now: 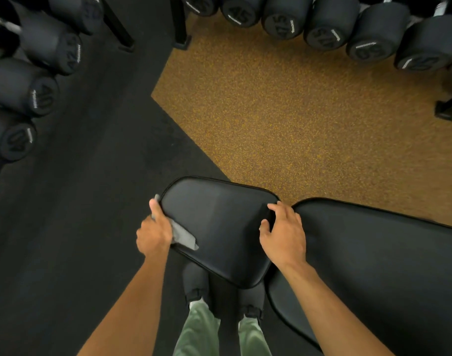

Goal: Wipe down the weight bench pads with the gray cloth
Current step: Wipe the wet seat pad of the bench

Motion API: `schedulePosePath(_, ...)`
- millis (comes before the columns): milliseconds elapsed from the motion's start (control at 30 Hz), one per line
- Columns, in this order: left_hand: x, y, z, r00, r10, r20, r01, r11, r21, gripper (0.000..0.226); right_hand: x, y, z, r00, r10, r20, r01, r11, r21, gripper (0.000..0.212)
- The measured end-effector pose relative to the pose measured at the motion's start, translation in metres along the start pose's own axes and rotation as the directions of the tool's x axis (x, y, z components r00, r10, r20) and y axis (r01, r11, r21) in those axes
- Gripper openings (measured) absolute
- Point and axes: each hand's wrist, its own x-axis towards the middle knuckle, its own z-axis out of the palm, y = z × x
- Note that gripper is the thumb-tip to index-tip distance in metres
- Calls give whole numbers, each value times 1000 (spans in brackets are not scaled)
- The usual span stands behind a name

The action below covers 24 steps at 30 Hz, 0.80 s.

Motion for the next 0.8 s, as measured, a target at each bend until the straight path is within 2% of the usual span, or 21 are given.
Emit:
schedulePosePath(133,-58,-19,22,971,-232,62,240,943,-232,110,-3,-1,-2,1000,5,15,-5,1000,-17,44)
schedulePosePath(200,-94,-18,38,946,-289,147,320,908,-270,114,-5,-1,-4,1000,7,25,-7,1000,-22,44)
schedulePosePath(300,-140,-17,57,904,-333,267,397,885,-242,111,-10,1,-6,1000,-2,20,3,1000,-25,43)
schedulePosePath(367,-164,-21,63,903,-306,302,365,916,-165,98,-14,2,-9,1000,-10,19,11,1000,-29,42)
schedulePosePath(433,-180,-26,66,916,-222,335,253,966,-50,83,-21,2,-13,998,-7,55,9,999,-39,37)
schedulePosePath(500,-186,-30,62,891,-229,392,248,969,3,86,-29,-1,-23,989,11,149,-1,998,-67,24)
schedulePosePath(567,-190,-35,55,879,-215,427,212,976,54,87,-38,-3,-38,930,72,360,-48,996,-75,24)
schedulePosePath(600,-192,-36,52,875,-179,450,180,983,42,89,-44,-4,-46,861,110,496,-89,994,-66,33)
schedulePosePath(633,-196,-36,47,865,-149,480,145,988,45,90,-50,-5,-54,766,153,624,-150,987,-58,41)
schedulePosePath(700,-204,-28,38,813,-176,555,179,983,50,92,-64,-3,-59,573,191,797,-320,948,3,54)
schedulePosePath(733,-209,-24,37,786,-194,586,206,977,46,94,-71,2,-56,535,176,826,-405,912,67,60)
schedulePosePath(800,-219,-20,36,714,-209,668,277,961,5,99,-84,13,-48,567,146,811,-509,836,205,67)
